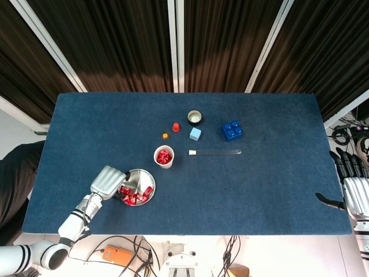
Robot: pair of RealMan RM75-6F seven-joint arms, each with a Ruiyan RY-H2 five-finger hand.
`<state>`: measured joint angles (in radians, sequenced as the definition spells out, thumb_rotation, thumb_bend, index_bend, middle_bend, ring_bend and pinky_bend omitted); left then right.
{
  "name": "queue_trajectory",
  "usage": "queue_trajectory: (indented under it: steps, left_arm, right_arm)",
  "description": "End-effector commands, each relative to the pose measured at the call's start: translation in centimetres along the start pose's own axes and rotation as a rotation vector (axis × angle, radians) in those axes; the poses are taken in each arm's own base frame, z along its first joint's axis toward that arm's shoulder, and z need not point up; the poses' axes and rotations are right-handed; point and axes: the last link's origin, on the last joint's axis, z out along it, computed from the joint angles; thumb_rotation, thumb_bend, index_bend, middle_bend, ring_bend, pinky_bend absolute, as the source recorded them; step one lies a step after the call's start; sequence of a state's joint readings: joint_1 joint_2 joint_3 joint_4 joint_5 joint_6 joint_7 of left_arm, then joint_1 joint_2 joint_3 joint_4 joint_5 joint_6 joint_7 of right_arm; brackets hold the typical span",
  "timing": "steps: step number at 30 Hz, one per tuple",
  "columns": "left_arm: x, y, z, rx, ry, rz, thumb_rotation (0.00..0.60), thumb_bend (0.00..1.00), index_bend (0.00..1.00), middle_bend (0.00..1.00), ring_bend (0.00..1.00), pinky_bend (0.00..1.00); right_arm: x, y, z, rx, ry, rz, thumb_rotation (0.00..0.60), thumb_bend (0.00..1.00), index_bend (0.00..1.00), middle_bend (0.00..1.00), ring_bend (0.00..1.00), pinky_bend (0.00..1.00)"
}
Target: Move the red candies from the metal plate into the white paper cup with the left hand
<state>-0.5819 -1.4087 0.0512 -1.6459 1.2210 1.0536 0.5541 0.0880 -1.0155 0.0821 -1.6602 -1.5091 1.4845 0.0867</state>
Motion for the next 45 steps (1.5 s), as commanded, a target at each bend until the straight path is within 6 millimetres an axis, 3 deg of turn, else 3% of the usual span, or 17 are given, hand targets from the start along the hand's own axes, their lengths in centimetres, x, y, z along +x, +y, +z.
queue_trajectory:
  steps: [1,19,26,30,35,38,45]
  left_arm:
    - [0.0,0.2,0.4,-0.006,-0.006,0.002,0.600,0.12,0.45,0.90,0.85,0.78]
    - [-0.5,0.7,1.2,-0.005,-0.040,0.007,0.600,0.19,0.47,0.90,0.85,0.78]
    - [-1.0,0.7,1.2,-0.005,-0.055,-0.012,0.600,0.34,0.55,0.90,0.85,0.78]
    - [-0.8,0.5,1.1,0.002,-0.050,-0.038,0.600,0.37,0.56,0.90,0.85,0.78]
    - [1.3,0.4,0.5,0.009,0.038,-0.104,0.600,0.37,0.57,0.90,0.85,0.78]
    - [3.5,1.0,0.5,-0.007,0.130,-0.176,0.600,0.37,0.57,0.90,0.85,0.78]
    - [7.7,3.9,3.3,-0.104,0.224,-0.254,0.600,0.36,0.57,0.90,0.85,0.78]
  right_arm:
    - [0.0,0.0,0.0,-0.001,-0.001,0.001,0.600,0.18,0.00,0.03,0.00,0.09]
    - [0.0,0.2,0.0,-0.009,-0.002,-0.001,0.600,0.19,0.00,0.03,0.00,0.09]
    - [0.1,0.1,-0.1,-0.010,0.002,-0.001,0.600,0.19,0.00,0.03,0.00,0.09]
    - [0.1,0.1,-0.2,-0.011,0.004,0.001,0.600,0.18,0.00,0.03,0.00,0.09]
    - [0.1,0.0,-0.3,-0.007,0.009,0.004,0.600,0.19,0.00,0.03,0.00,0.09]
    - [-0.2,0.1,-0.2,-0.006,0.001,0.012,0.600,0.18,0.00,0.03,0.00,0.09]
    - [-0.4,0.1,0.0,-0.001,0.003,0.018,0.600,0.18,0.00,0.03,0.00,0.09]
